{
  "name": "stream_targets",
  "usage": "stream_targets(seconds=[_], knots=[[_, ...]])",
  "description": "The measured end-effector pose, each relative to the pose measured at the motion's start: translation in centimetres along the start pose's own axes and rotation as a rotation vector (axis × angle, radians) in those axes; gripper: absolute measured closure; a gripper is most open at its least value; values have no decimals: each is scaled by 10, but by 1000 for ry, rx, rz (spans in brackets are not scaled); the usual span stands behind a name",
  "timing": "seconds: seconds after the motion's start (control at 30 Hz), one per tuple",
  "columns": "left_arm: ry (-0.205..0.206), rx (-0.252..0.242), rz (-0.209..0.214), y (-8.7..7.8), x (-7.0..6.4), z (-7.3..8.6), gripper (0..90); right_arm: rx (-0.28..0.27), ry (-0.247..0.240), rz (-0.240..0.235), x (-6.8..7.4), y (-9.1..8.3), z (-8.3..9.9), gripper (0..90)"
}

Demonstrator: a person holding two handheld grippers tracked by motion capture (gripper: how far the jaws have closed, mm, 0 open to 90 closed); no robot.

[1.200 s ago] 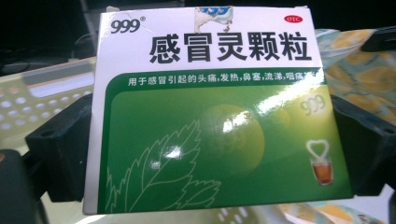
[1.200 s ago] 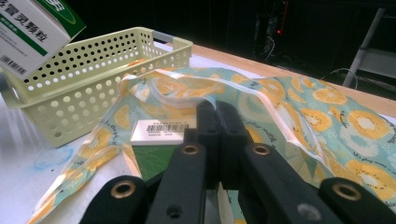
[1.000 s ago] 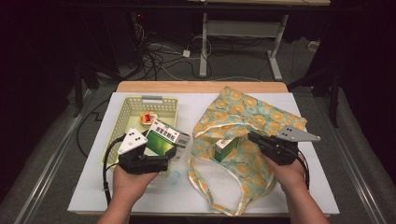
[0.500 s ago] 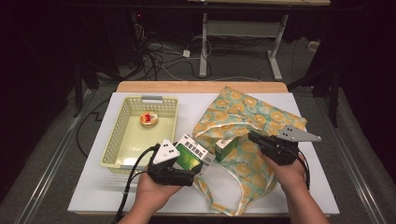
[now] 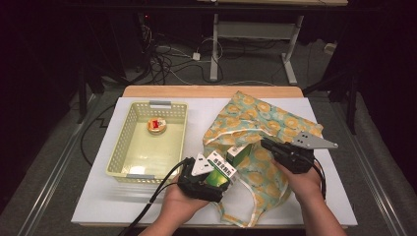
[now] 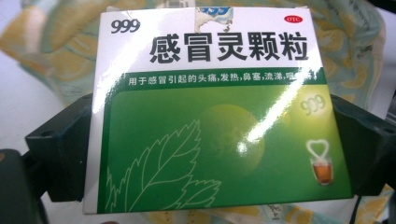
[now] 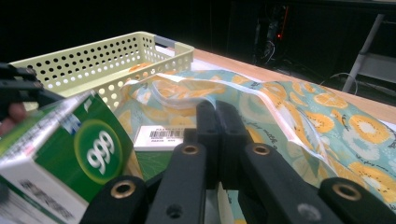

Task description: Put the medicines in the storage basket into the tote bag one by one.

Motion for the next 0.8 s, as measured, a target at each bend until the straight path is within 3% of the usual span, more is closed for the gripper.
stream_targets(seconds=[0.37,0.8], knots=[[4,11,-8,21,-3,-15,50,-9,-4,-11,4,2,-3,900],[11,-2,-77,47,1,-44,49,-24,-10,-34,10,5,-8,900]])
Point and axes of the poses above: each handheld gripper's, and its own axes: y roughly forward along the jaws, z roughly out of its underside, x roughly to its left, the point moved 1 cm from there along y, roughly forward along the jaws, and after that the axes turned 1 degree about -y, right-handed, at the moved point
